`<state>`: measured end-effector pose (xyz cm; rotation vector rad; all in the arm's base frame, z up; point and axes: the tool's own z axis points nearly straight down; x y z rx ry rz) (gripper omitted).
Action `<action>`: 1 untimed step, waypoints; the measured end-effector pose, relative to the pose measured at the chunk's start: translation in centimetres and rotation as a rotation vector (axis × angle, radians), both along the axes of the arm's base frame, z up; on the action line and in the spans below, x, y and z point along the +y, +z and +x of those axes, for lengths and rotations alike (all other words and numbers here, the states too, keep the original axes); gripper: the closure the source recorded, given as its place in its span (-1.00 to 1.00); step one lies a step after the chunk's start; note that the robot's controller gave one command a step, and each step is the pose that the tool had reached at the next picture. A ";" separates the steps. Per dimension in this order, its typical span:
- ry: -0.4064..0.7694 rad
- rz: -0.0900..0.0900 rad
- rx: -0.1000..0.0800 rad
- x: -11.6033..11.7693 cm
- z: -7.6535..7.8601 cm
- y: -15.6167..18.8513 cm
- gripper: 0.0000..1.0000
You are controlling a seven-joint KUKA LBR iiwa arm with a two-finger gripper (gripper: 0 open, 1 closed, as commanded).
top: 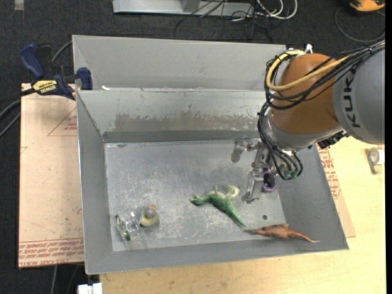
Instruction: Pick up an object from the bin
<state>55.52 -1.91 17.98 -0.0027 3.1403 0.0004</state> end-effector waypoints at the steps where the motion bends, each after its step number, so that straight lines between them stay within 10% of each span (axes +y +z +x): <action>1: 0.123 0.000 -0.004 2.2 -2.8 -8.2 -1.00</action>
Offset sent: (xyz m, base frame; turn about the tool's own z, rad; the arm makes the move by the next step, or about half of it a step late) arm -0.0396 0.0342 -0.1005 -0.2194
